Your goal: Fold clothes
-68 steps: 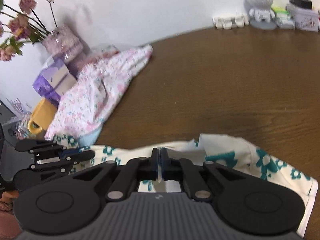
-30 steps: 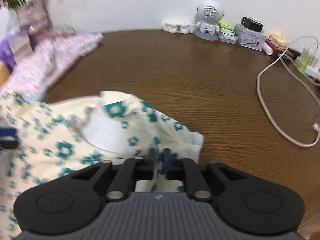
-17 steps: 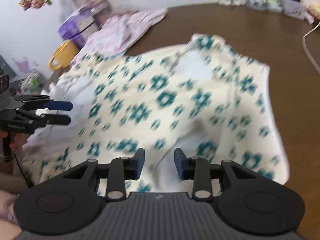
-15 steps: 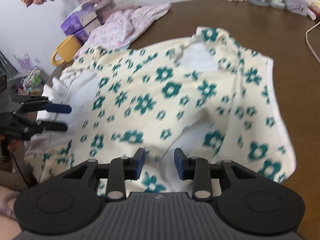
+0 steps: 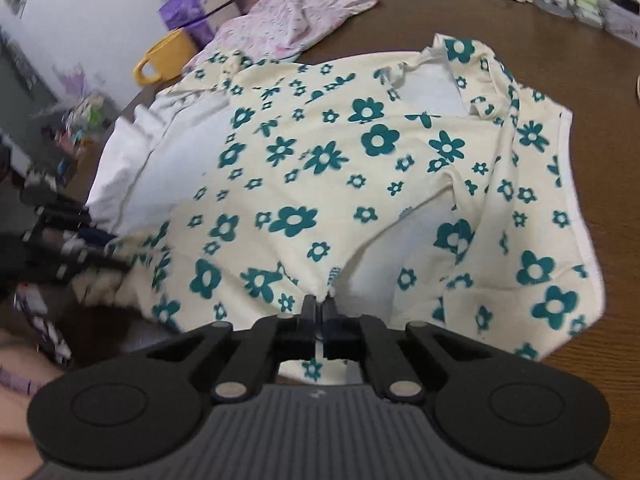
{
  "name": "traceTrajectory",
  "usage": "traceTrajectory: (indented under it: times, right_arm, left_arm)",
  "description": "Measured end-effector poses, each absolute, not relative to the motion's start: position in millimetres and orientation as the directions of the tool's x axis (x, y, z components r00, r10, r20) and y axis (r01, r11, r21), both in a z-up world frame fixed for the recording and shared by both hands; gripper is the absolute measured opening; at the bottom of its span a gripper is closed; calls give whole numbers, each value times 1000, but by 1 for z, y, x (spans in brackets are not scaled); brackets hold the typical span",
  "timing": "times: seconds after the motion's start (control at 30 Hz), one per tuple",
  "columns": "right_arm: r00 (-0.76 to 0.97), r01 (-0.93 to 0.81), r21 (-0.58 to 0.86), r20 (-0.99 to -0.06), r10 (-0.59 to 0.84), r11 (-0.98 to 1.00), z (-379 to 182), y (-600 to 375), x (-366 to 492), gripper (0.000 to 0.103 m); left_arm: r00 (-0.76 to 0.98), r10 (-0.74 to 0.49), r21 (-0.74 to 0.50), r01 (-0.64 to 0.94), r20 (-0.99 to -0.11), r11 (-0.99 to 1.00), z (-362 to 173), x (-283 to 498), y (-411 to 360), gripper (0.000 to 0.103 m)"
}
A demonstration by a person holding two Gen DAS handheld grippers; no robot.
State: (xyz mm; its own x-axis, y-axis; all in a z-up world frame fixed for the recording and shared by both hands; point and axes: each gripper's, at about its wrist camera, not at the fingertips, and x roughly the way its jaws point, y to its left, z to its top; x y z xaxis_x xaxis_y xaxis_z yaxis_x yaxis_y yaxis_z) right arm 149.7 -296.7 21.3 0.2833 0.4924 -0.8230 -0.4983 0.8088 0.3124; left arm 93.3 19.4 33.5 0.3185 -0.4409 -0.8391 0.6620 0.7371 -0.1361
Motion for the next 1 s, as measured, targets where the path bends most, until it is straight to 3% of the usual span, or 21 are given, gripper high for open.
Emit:
traceTrajectory:
  times: [0.2, 0.27, 0.3, 0.33, 0.37, 0.4, 0.5, 0.6, 0.67, 0.73, 0.8, 0.87, 0.93, 1.0]
  right_arm:
    - [257, -495, 298, -847, 465, 816, 24, -305, 142, 4]
    - [269, -480, 321, -832, 486, 817, 20, -307, 143, 8]
    - [278, -477, 334, -820, 500, 813, 19, -308, 142, 14]
    - [289, -476, 335, -814, 504, 813, 19, -310, 140, 31]
    - [300, -486, 323, -811, 502, 812, 19, -309, 138, 40]
    - [312, -497, 309, -808, 499, 811, 19, -308, 134, 48]
    - [320, -519, 249, -831, 456, 818, 15, -301, 128, 43]
    - [331, -531, 175, -858, 393, 829, 14, -293, 124, 19]
    - [318, -541, 161, -869, 378, 825, 14, -291, 119, 14]
    - [320, -540, 163, -868, 380, 826, 17, -290, 116, 17]
    - [338, -520, 212, -839, 427, 828, 27, -298, 115, 19]
    - [395, -483, 293, -768, 504, 825, 45, -315, 116, 29]
    - [521, -411, 308, -693, 498, 858, 64, -337, 118, 50]
    - [628, -296, 247, -677, 383, 923, 70, -353, 122, 51]
  left_arm:
    - [304, -446, -144, 669, -842, 729, 34, 95, 26, 15]
    - [309, -455, -152, 665, -835, 731, 36, 94, 26, 29]
    - [318, -461, -156, 660, -828, 735, 37, 92, 28, 35]
    - [326, -470, -160, 658, -820, 735, 39, 90, 30, 48]
    - [333, -479, -164, 657, -812, 736, 41, 88, 31, 56]
    - [335, -483, -165, 659, -809, 734, 42, 85, 31, 58]
    - [336, -484, -161, 664, -808, 730, 43, 79, 31, 59]
    - [326, -461, -151, 659, -825, 737, 37, 76, 32, 50]
    - [327, -458, -158, 647, -826, 746, 35, 76, 35, 47]
    - [340, -463, -167, 630, -819, 758, 35, 77, 40, 48]
    - [370, -473, -176, 609, -800, 773, 38, 76, 45, 56]
    - [436, -480, -186, 562, -761, 806, 43, 73, 55, 70]
    - [520, -470, -203, 489, -713, 848, 47, 70, 67, 76]
    - [600, -450, -226, 413, -661, 882, 52, 67, 80, 82]
